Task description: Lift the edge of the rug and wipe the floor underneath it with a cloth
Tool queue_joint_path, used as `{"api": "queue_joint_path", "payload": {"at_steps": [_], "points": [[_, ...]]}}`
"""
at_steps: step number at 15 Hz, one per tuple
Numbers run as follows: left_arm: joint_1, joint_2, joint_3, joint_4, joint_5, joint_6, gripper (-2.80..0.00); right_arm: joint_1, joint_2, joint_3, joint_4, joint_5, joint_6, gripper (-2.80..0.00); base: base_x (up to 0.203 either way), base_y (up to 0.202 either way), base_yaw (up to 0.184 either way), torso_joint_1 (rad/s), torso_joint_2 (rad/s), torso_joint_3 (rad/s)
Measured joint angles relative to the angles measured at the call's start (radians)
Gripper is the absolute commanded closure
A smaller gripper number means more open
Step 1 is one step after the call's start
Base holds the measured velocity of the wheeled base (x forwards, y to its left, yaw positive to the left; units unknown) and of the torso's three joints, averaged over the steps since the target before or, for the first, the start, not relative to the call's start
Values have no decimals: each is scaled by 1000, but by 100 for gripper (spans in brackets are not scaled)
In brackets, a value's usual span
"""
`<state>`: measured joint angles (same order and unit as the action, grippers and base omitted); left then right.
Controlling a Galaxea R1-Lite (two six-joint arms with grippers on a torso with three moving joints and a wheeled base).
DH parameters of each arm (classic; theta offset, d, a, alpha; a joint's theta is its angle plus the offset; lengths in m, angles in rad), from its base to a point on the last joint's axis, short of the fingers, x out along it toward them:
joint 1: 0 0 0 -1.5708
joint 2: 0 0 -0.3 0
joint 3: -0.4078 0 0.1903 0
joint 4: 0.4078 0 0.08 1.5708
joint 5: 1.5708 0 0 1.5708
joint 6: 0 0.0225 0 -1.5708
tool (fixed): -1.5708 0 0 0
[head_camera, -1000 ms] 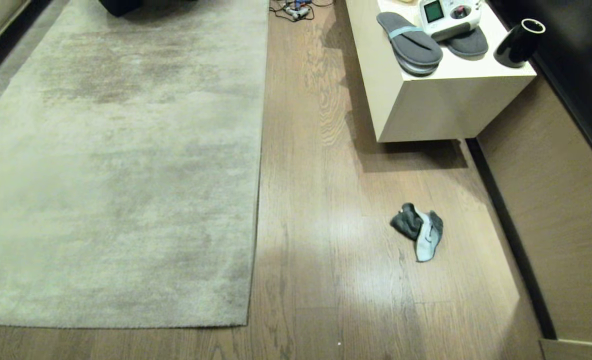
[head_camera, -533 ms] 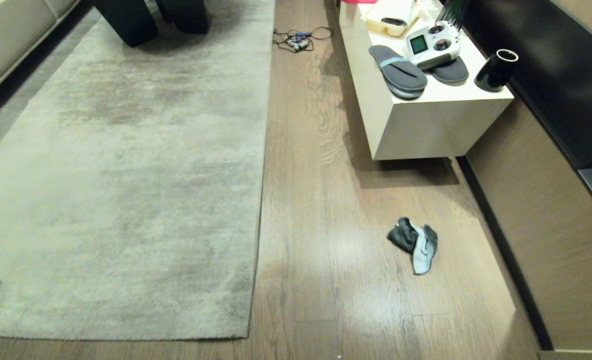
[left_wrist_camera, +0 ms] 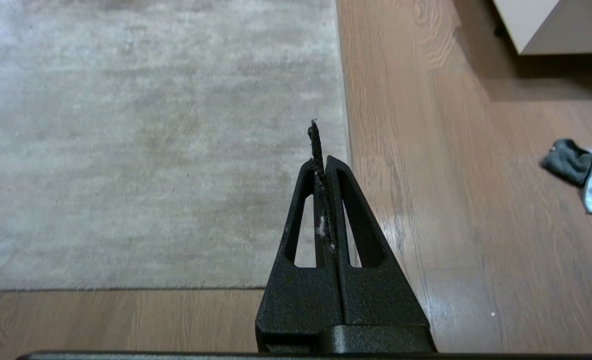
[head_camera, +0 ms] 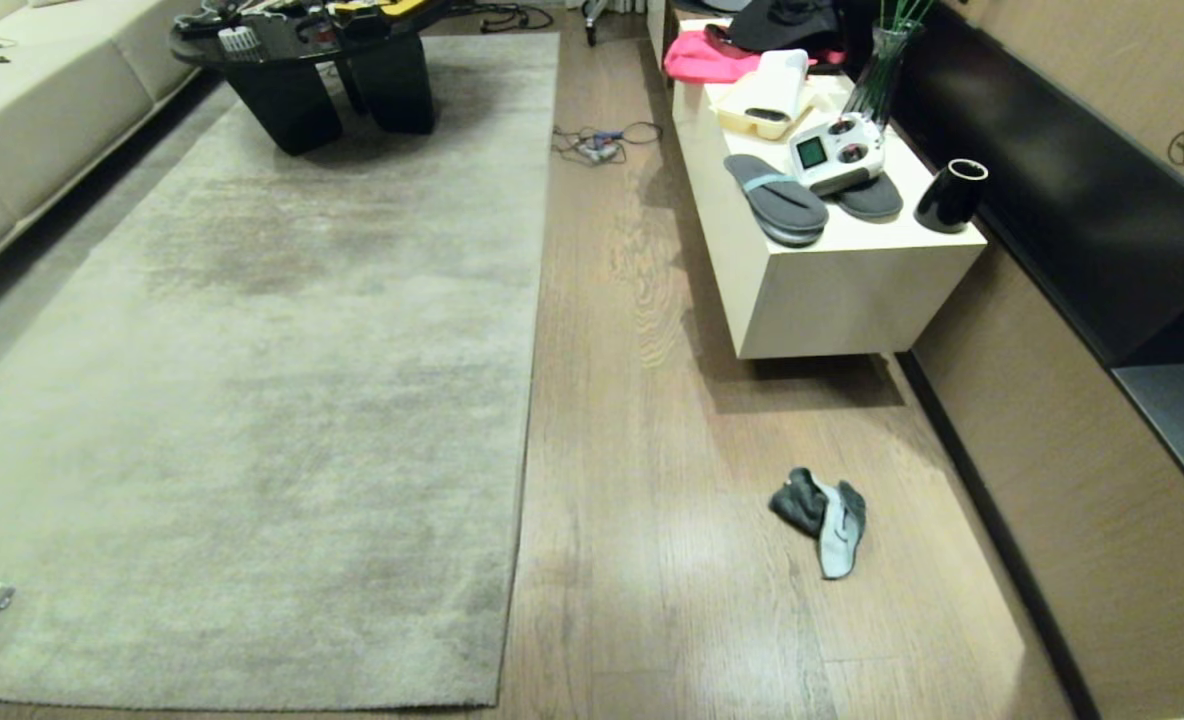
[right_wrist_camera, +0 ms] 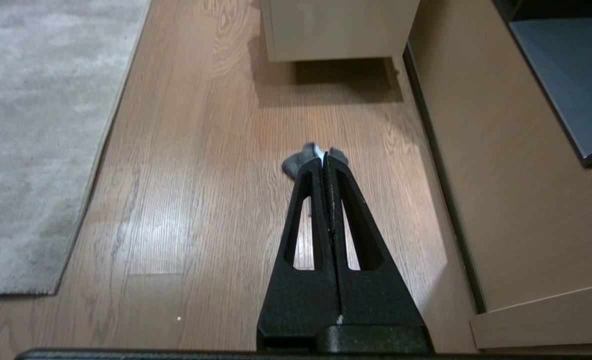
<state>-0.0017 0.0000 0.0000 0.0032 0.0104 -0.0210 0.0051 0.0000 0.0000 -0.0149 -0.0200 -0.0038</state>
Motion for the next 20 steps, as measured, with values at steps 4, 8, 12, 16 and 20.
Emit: {"api": "queue_joint_path", "payload": {"at_steps": [4, 8, 12, 16, 20], "points": [[0, 0, 0, 0, 0, 0, 0, 0, 0, 0, 0, 0, 0, 0, 0, 0, 0, 2, 2, 200], [0, 0, 0, 0, 0, 0, 0, 1, 0, 0, 0, 0, 0, 0, 0, 0, 0, 0, 1, 201], [0, 0, 0, 0, 0, 0, 0, 0, 0, 0, 0, 0, 0, 0, 0, 0, 0, -3, 3, 201], [0, 0, 0, 0, 0, 0, 0, 1, 0, 0, 0, 0, 0, 0, 0, 0, 0, 4, 1, 134], [0, 0, 0, -1, 0, 0, 0, 1, 0, 0, 0, 0, 0, 0, 0, 0, 0, 3, 3, 53]]}}
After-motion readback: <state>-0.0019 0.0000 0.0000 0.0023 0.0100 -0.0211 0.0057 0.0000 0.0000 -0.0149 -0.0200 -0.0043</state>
